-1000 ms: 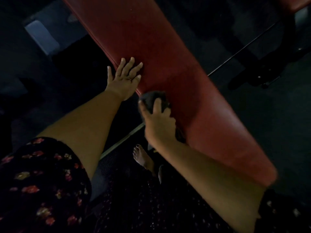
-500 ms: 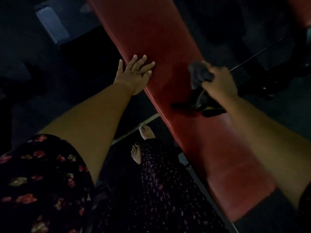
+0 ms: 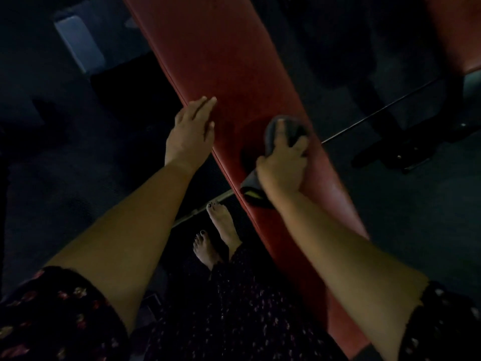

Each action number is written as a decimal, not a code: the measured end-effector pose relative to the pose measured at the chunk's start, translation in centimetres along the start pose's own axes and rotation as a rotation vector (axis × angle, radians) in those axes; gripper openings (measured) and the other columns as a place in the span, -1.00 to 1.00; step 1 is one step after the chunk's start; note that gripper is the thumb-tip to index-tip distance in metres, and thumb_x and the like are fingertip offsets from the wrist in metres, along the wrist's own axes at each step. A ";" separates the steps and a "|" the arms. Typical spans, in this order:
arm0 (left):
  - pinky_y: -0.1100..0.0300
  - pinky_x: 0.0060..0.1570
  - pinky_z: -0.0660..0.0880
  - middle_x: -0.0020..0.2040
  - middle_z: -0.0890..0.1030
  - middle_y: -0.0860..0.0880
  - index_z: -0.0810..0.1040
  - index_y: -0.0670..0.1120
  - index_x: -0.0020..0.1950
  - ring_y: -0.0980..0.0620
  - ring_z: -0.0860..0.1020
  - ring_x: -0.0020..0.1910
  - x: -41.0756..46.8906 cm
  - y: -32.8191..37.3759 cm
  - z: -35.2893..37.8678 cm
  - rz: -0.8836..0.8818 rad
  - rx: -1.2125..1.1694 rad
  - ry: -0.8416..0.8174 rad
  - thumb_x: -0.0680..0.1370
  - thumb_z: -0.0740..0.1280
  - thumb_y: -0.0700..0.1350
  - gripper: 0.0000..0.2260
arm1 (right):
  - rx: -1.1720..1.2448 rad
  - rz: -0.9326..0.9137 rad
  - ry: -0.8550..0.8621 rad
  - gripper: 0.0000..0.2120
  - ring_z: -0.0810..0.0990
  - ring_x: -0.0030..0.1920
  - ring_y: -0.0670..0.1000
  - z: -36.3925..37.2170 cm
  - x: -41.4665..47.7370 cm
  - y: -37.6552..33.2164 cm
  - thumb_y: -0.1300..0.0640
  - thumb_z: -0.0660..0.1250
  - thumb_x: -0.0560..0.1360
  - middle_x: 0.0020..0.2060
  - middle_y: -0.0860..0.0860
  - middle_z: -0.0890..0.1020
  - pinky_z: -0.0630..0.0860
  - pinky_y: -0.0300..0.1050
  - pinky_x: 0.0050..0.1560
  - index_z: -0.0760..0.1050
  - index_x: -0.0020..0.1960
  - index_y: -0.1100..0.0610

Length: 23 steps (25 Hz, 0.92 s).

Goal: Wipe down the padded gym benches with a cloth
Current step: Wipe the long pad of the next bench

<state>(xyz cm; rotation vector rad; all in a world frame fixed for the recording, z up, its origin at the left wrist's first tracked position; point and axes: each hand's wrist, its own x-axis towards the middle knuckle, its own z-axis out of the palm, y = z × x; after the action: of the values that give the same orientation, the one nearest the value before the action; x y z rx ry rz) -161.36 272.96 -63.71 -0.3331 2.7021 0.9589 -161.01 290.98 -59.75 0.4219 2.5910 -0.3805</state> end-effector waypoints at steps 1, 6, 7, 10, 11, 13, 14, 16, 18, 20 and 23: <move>-0.08 0.39 0.33 0.59 0.15 0.08 0.15 0.10 0.59 -0.05 0.09 0.55 0.4 0.3 -0.1 -0.020 -0.017 0.029 0.68 0.11 -0.07 -0.54 | -0.067 -0.119 -0.035 -0.19 0.31 0.34 0.30 1.4 -1.9 -1.4 0.04 0.32 0.53 0.55 0.18 -0.05 0.46 0.12 0.14 -0.13 0.55 -0.26; 0.04 0.39 0.25 0.60 0.07 0.10 0.14 0.10 0.59 -0.05 0.09 0.55 2.6 1.0 -1.4 0.011 -0.082 0.044 0.69 0.09 -0.10 -0.54 | -0.375 -0.769 -0.265 -0.39 0.31 0.23 0.25 4.7 -5.7 -4.6 0.09 0.25 0.57 0.53 0.11 -0.01 0.44 0.10 0.00 0.09 0.52 -0.21; 0.07 0.38 0.23 0.60 0.07 0.10 0.14 0.10 0.59 -0.05 0.10 0.54 2.8 1.2 -1.4 0.012 -0.105 0.058 0.69 0.10 -0.10 -0.55 | -0.405 -0.884 -0.298 -0.41 0.31 0.21 0.25 4.5 -5.2 -4.6 0.10 0.24 0.58 0.53 0.10 0.02 0.42 0.10 -0.01 0.12 0.52 -0.20; 0.01 0.38 0.26 0.60 0.09 0.10 0.16 0.09 0.59 -0.04 0.11 0.54 4.3 1.7 -1.3 0.036 -0.069 0.085 0.69 0.11 -0.09 -0.55 | -0.438 -1.013 -0.160 -0.37 0.37 0.10 0.25 3.0 -1.5 -2.8 0.05 0.29 0.55 0.48 0.07 0.15 0.42 0.11 -0.11 0.11 0.51 -0.27; -0.03 0.39 0.26 0.60 0.08 0.09 0.14 0.09 0.59 -0.04 0.08 0.56 4.6 1.5 -1.2 0.027 -0.028 0.076 0.69 0.12 -0.09 -0.54 | -0.434 -0.997 -0.088 -0.34 0.40 0.05 0.25 2.1 -0.2 -1.7 0.05 0.33 0.52 0.45 0.08 0.21 0.45 0.09 -0.16 0.11 0.50 -0.30; -0.07 0.44 0.21 0.61 0.05 0.06 0.11 0.06 0.61 -0.05 0.02 0.58 5.0 0.7 -0.9 0.010 0.065 0.036 0.68 0.12 -0.06 -0.52 | -0.412 -0.878 -0.003 -0.25 0.46 -0.02 0.24 -0.2 2.5 1.1 0.07 0.39 0.46 0.41 0.08 0.30 0.51 0.07 -0.22 0.10 0.48 -0.35; -0.09 0.46 0.20 0.61 0.04 0.03 0.10 0.04 0.61 -0.05 -0.01 0.59 5.1 0.1 -0.7 0.015 0.117 0.015 0.68 0.13 -0.04 -0.51 | -0.407 -0.795 0.045 -0.22 0.47 -0.02 0.24 -1.6 4.3 2.5 0.09 0.41 0.43 0.40 0.09 0.32 0.53 0.08 -0.20 0.10 0.47 -0.36; -0.11 0.47 0.21 0.61 0.06 -0.01 0.12 0.02 0.60 -0.05 -0.01 0.59 4.9 -1.0 -0.3 0.052 0.197 -0.008 0.67 0.14 -0.02 -0.50 | -0.423 -0.591 0.142 -0.22 0.45 0.06 0.28 -4.6 8.2 5.1 0.07 0.41 0.44 0.41 0.10 0.28 0.54 0.12 -0.10 0.09 0.48 -0.36; -0.08 0.48 0.17 0.61 0.07 -0.03 0.14 0.00 0.60 -0.05 -0.01 0.59 4.9 -1.5 0.1 0.067 0.203 -0.014 0.67 0.15 -0.02 -0.51 | -0.385 -0.334 0.143 -0.29 0.38 0.19 0.30 -7.1 11.5 6.6 0.05 0.37 0.49 0.44 0.10 0.18 0.53 0.18 0.06 0.11 0.50 -0.32; -0.04 0.51 0.07 0.61 0.07 -0.04 0.15 -0.01 0.59 -0.05 -0.02 0.59 5.0 -1.5 0.3 0.051 0.161 -0.017 0.67 0.17 -0.05 -0.51 | -0.209 -0.090 0.097 -0.34 0.34 0.27 0.33 -7.8 13.1 6.6 0.06 0.33 0.52 0.46 0.13 0.14 0.46 0.18 0.18 0.13 0.52 -0.25; 0.00 0.54 -0.01 0.62 0.06 -0.01 0.17 0.01 0.59 -0.02 -0.05 0.60 5.2 -1.2 0.4 0.024 0.148 -0.020 0.68 0.17 -0.06 -0.53 | -0.090 -0.011 0.065 -0.31 0.41 0.24 0.34 -5.5 10.5 3.1 0.05 0.30 0.52 0.41 0.18 0.17 0.44 0.11 0.18 0.07 0.55 -0.19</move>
<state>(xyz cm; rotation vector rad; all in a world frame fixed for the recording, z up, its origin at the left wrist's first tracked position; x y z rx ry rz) -165.81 271.66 -66.36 -0.2610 2.7450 0.7582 -170.90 298.03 -60.98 0.3951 2.6624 -0.2566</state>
